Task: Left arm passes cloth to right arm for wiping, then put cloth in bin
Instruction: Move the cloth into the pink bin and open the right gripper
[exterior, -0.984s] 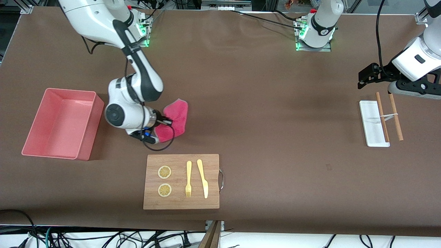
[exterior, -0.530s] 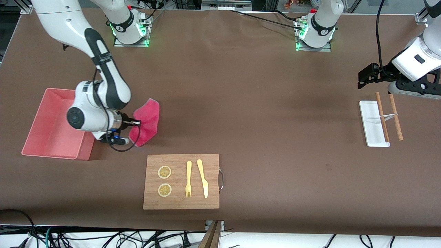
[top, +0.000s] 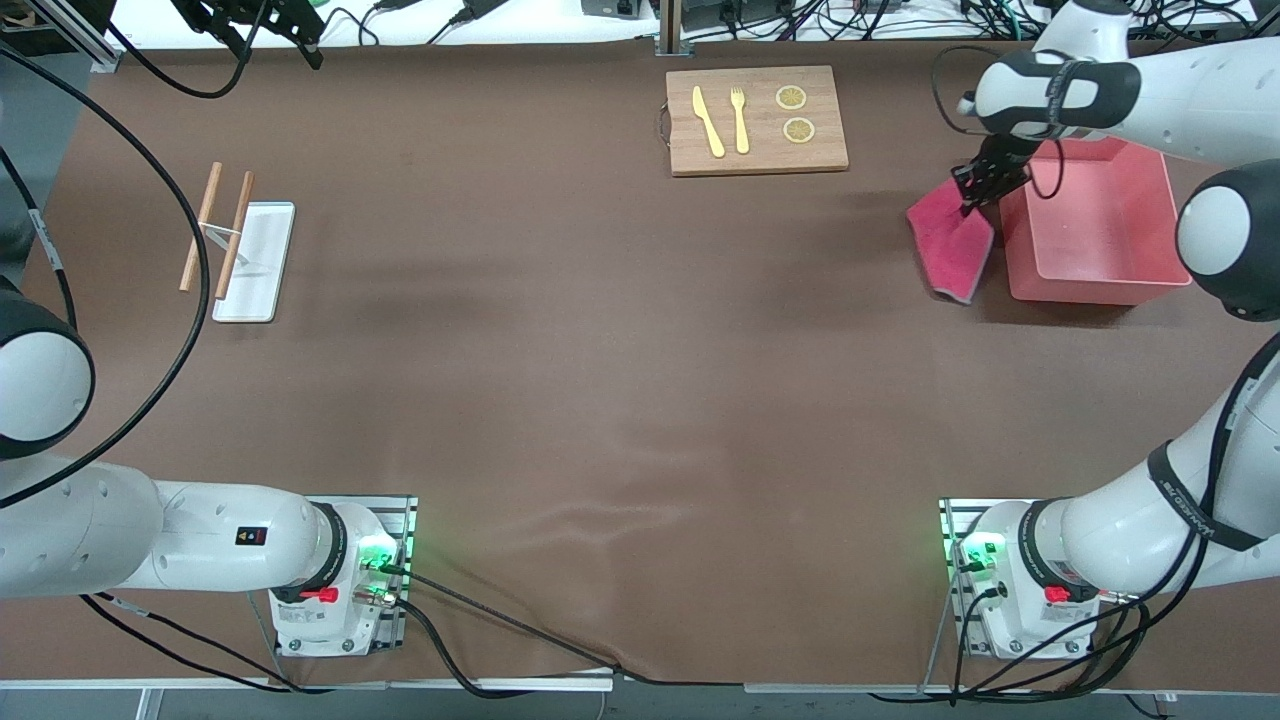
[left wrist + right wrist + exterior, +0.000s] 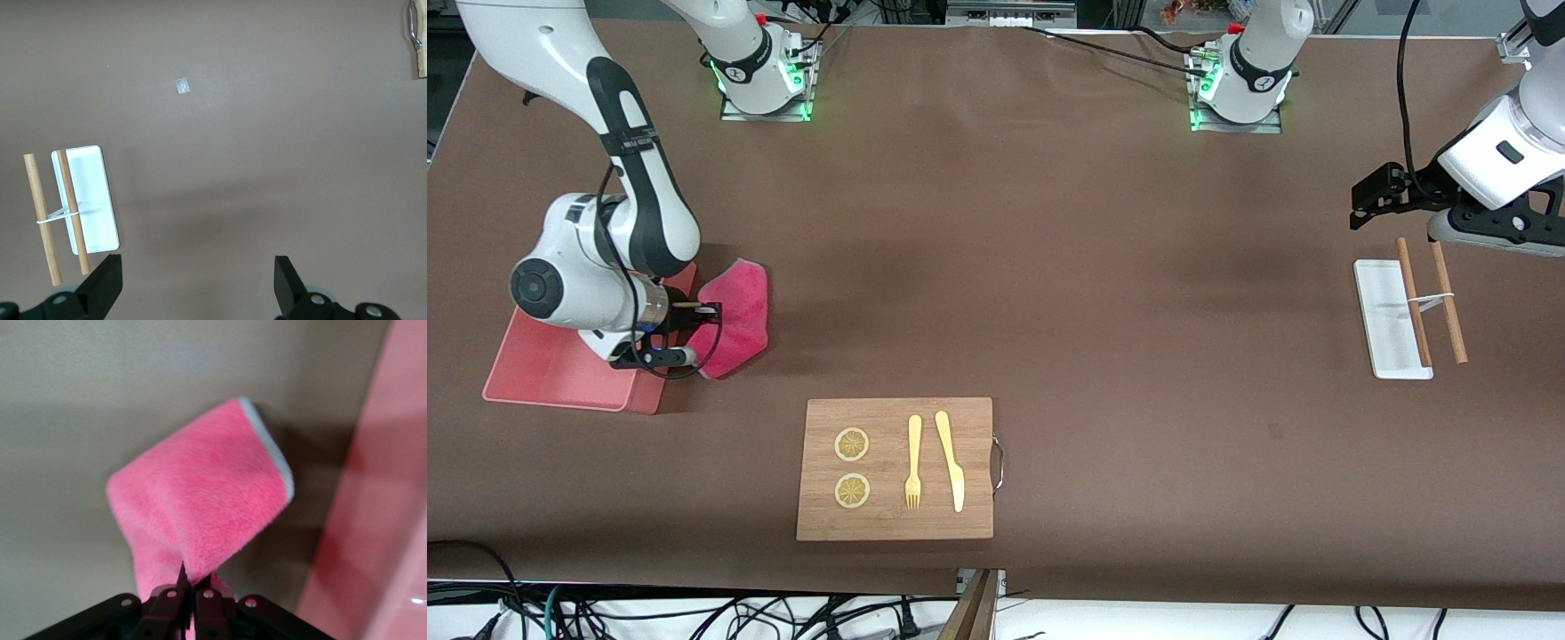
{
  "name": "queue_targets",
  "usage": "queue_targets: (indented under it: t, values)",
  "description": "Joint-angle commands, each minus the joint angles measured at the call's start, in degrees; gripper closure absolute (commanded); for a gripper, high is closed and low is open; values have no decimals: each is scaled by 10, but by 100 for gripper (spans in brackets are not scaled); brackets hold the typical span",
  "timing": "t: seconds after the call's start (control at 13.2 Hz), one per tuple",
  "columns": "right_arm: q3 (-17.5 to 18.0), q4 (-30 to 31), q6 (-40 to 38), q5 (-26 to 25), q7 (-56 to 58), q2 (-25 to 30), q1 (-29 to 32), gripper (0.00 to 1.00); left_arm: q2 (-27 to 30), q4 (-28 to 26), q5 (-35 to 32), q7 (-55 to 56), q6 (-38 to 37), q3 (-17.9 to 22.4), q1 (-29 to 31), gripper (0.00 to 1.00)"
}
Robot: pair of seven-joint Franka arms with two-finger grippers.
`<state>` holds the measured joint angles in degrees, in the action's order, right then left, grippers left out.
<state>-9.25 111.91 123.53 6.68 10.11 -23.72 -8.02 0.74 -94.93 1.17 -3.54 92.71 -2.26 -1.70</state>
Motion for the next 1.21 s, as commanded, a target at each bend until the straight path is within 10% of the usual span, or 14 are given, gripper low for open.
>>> queue_targets:
  t: [0.0,0.91,1.14]
  values:
    - [4,18,-43,-42,12,61,14,100,3,5,-9,-9,-9,-1,-1,0]
    - [-36,-5,-149,-107,74,189,73,100,3,6,-9,-9,-9,-1,-1,0]
    - [-37,0,-142,-107,69,177,73,59,3,5,-9,-9,-9,-1,-1,0]
